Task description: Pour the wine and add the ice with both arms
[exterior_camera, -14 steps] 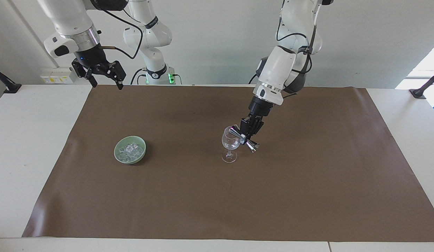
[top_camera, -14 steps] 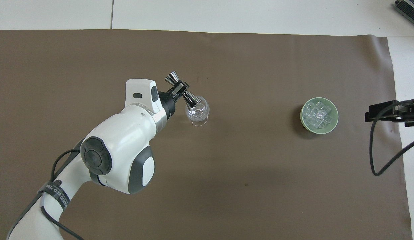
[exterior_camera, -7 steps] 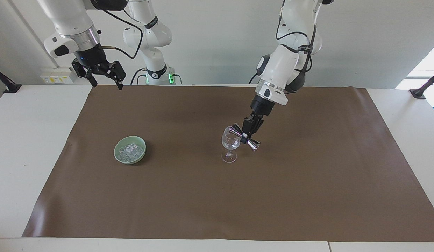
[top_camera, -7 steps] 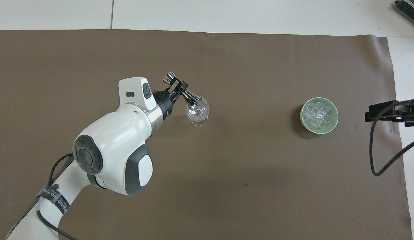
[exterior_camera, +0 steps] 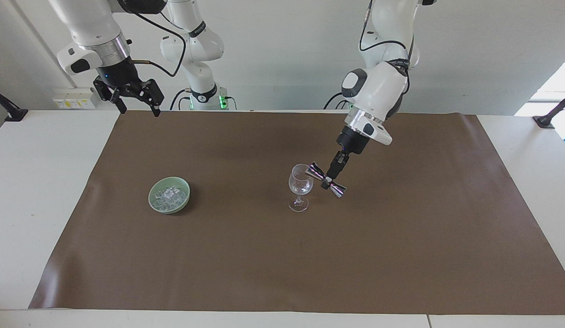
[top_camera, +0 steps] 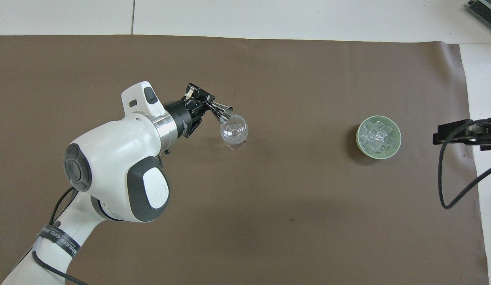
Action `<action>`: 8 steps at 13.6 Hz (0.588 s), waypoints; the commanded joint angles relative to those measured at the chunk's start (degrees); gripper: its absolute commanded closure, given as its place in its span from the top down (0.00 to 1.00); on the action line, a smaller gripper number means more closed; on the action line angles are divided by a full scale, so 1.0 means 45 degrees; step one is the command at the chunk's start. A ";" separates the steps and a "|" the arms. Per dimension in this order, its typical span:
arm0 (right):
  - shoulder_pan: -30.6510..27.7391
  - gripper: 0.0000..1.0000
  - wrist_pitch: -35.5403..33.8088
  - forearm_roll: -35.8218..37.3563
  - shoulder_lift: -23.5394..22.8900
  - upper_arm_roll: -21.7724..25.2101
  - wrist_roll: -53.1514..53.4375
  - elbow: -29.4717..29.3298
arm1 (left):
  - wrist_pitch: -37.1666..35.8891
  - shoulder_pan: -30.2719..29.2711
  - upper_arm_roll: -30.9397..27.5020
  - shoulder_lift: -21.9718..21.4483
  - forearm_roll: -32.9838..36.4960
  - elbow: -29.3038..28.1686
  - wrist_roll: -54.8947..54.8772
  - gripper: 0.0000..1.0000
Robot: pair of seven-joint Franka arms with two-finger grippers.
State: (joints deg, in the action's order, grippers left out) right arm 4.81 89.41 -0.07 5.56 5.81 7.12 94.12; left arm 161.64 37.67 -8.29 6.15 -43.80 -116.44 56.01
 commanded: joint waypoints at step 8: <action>0.0004 1.00 -0.0180 0.0036 0.0053 0.0037 -0.0235 0.0022 | -0.4392 -0.3330 0.0046 -0.0156 -0.5340 0.0720 -0.0199 0.00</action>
State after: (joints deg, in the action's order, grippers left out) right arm 4.81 89.41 -0.07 5.56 5.81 7.12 94.12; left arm 145.90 25.38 -8.50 6.10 -64.19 -113.39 55.75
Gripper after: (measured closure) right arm 0.000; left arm 0.793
